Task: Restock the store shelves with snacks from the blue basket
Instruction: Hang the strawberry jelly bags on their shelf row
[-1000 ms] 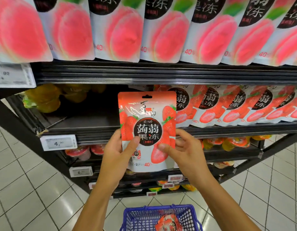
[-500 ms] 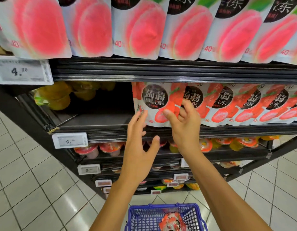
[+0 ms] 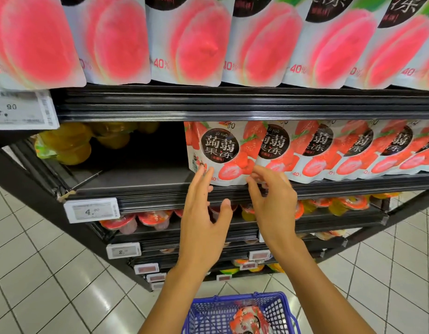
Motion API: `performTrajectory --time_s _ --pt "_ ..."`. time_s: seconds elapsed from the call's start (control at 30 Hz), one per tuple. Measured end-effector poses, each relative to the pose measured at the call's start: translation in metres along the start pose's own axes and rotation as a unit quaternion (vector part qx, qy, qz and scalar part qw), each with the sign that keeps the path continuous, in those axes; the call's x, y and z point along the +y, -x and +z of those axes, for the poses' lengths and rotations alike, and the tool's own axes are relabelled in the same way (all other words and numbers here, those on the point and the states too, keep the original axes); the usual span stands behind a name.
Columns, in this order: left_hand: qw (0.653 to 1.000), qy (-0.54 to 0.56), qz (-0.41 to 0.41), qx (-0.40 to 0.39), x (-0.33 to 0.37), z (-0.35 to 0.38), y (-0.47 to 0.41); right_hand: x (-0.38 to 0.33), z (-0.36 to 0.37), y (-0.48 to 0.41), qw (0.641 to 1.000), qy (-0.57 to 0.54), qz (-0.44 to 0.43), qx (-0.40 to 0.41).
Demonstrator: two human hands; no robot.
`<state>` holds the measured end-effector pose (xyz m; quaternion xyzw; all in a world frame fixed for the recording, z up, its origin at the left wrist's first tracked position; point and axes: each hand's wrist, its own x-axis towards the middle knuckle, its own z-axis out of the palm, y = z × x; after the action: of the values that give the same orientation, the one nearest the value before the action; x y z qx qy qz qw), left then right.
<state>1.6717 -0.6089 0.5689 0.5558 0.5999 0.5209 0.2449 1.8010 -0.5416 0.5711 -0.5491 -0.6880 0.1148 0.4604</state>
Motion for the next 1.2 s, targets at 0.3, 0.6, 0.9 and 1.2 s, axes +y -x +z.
performTrajectory --time_s 0.3,0.6,0.9,1.2 --pt "0.999 0.033 -0.024 0.005 0.004 0.003 -0.002 0.0 -0.003 0.0 0.997 0.041 0.041 0.051" --pt "0.996 0.072 -0.016 0.047 0.0 0.013 0.013 0.024 -0.018 0.028 0.994 -0.052 0.075 0.062" --pt "0.967 0.096 -0.235 0.014 -0.09 0.097 0.108 0.158 -0.04 0.147 0.943 0.129 0.228 -0.205" --pt "0.893 0.034 -0.448 0.008 -0.226 0.22 0.246 0.326 -0.039 0.279 0.855 0.124 0.336 -0.375"
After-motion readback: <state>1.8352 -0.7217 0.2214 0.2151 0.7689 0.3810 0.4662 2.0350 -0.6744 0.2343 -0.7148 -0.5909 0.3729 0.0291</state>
